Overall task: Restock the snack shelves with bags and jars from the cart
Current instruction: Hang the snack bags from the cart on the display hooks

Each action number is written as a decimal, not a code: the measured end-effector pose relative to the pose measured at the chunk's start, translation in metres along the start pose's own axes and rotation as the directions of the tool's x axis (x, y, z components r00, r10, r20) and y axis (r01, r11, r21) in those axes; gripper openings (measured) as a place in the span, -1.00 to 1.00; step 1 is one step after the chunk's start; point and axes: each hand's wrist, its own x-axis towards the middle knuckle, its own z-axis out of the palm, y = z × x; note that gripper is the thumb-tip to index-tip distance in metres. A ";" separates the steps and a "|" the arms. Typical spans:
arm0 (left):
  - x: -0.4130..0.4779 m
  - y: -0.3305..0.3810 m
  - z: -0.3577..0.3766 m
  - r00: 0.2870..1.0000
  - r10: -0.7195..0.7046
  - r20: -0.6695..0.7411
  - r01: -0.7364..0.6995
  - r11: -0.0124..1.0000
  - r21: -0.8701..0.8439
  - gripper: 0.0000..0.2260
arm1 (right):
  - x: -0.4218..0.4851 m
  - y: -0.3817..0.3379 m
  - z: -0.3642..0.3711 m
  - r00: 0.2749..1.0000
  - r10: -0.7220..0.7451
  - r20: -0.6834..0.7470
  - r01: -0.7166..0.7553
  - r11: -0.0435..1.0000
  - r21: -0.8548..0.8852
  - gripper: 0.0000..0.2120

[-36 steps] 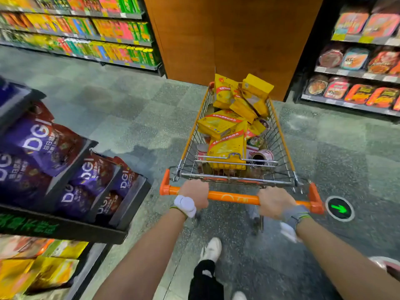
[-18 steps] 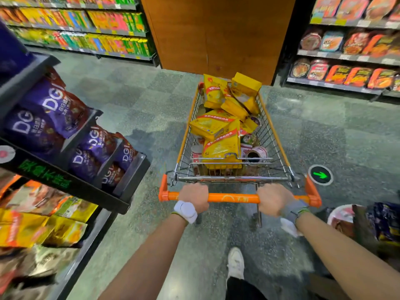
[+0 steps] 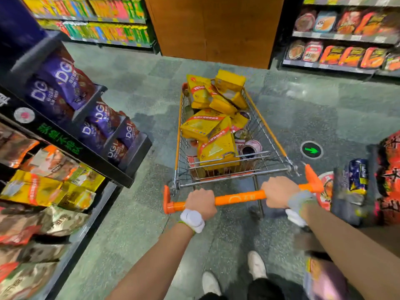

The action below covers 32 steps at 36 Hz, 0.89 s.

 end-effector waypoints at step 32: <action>-0.026 0.181 0.010 0.993 -0.063 -0.104 0.038 0.972 -0.232 -0.69 | 0.041 0.123 0.016 0.940 0.008 -0.340 -0.130 0.933 -0.337 -0.82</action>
